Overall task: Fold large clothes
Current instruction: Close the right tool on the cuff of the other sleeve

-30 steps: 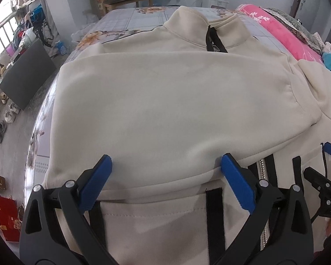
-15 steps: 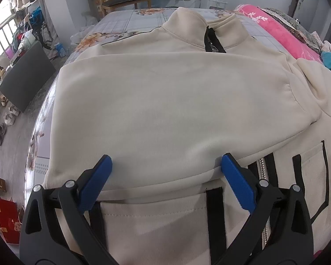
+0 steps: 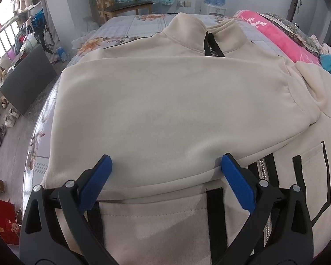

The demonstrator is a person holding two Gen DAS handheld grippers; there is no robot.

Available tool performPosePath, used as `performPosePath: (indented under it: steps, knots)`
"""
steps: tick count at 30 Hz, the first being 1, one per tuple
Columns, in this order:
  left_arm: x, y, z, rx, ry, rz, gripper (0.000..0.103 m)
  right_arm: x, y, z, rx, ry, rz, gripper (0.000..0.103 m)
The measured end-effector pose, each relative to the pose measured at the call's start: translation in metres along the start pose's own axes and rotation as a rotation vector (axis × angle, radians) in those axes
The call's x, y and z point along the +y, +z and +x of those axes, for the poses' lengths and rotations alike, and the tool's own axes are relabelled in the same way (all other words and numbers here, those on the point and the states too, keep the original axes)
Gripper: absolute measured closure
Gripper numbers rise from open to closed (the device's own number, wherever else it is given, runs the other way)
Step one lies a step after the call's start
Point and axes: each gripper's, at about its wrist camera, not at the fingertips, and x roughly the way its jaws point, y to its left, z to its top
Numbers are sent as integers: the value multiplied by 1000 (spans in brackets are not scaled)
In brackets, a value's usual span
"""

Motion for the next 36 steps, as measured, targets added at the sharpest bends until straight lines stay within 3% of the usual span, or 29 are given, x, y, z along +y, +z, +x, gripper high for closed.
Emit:
performPosePath:
  steps: [14, 24, 36]
  knots:
    - [-1, 0, 0, -6, 2, 0, 7, -19, 34, 33, -36, -21, 102, 45]
    - [-1, -1, 0, -7, 2, 1, 7, -14, 34, 38, -50, -73, 99, 53]
    - [-1, -1, 0, -8, 2, 1, 7, -18, 35, 38, -58, -81, 114, 76]
